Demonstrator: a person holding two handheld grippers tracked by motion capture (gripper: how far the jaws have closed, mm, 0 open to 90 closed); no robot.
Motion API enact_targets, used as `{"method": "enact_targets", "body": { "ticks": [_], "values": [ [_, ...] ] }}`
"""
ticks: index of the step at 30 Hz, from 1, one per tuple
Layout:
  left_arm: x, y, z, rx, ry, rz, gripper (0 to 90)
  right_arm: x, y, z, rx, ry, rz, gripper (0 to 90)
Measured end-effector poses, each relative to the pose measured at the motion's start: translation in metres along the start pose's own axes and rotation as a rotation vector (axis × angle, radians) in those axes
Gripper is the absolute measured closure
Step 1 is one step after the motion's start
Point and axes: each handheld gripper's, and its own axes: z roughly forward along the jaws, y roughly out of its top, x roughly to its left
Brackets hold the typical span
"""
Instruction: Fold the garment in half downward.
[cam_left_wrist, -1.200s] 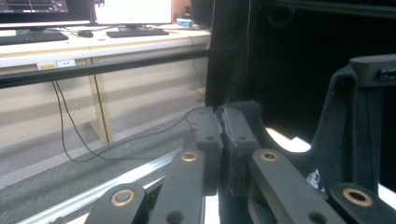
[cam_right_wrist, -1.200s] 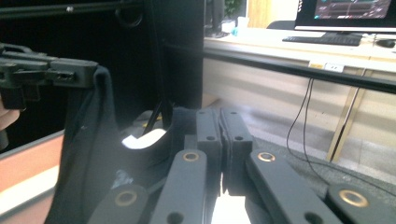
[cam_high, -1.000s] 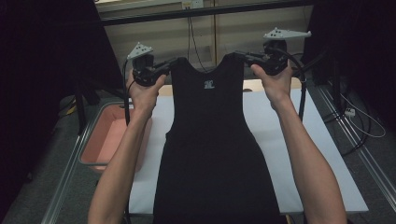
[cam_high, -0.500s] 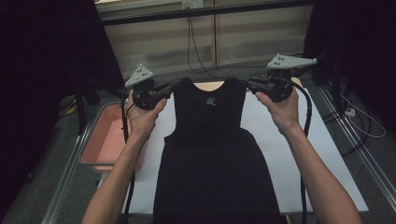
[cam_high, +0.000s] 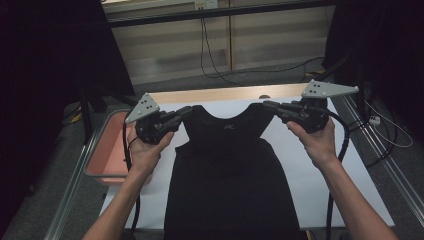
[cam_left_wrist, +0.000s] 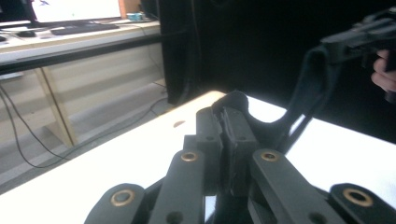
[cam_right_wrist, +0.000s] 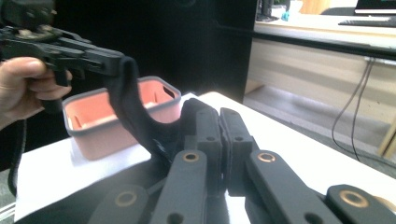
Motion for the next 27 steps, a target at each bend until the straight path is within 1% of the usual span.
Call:
{"method": "enact_targets", "body": {
  "ticks": [2,4,8,10,12,13,16,18,21,23,24,26,27],
  "values": [
    [-0.004,-0.005,-0.001,0.019,-0.007,0.0,86.5,0.001,-0.006,-0.005,0.002,-0.002,0.012,87.9],
    [-0.006,-0.011,-0.003,0.027,-0.016,-0.005,86.5,0.003,-0.011,-0.009,0.008,-0.002,0.015,87.9],
    [-0.009,-0.02,-0.007,0.047,-0.018,-0.013,86.5,0.008,-0.024,-0.015,0.031,0.004,0.03,88.0],
    [-0.012,-0.024,-0.01,0.058,-0.019,-0.009,86.5,0.011,-0.03,-0.017,0.04,0.009,0.033,87.9],
    [-0.016,-0.03,-0.011,0.063,-0.032,-0.019,86.5,0.013,-0.036,-0.018,0.045,0.015,0.04,88.0],
    [-0.019,-0.032,-0.012,0.071,-0.029,-0.015,86.5,0.014,-0.039,-0.019,0.054,0.019,0.044,87.9],
    [-0.024,-0.038,-0.014,0.097,-0.042,-0.005,86.5,0.018,-0.048,-0.02,0.071,0.031,0.06,87.9],
    [-0.025,-0.044,-0.015,0.112,-0.043,-0.01,86.5,0.021,-0.054,-0.021,0.088,0.033,0.058,87.9],
    [-0.028,-0.052,-0.018,0.135,-0.051,-0.003,86.5,0.026,-0.062,-0.024,0.11,0.043,0.063,87.9],
    [-0.03,-0.058,-0.021,0.154,-0.057,-0.012,86.5,0.031,-0.067,-0.026,0.126,0.049,0.06,88.0],
    [-0.032,-0.06,-0.023,0.17,-0.053,-0.013,86.5,0.033,-0.069,-0.026,0.134,0.052,0.058,87.9],
    [-0.036,-0.066,-0.026,0.185,-0.061,-0.01,86.5,0.038,-0.076,-0.026,0.168,0.054,0.046,87.9],
    [-0.038,-0.069,-0.027,0.192,-0.062,-0.017,86.5,0.039,-0.08,-0.026,0.179,0.057,0.049,87.9]
  ]
}}
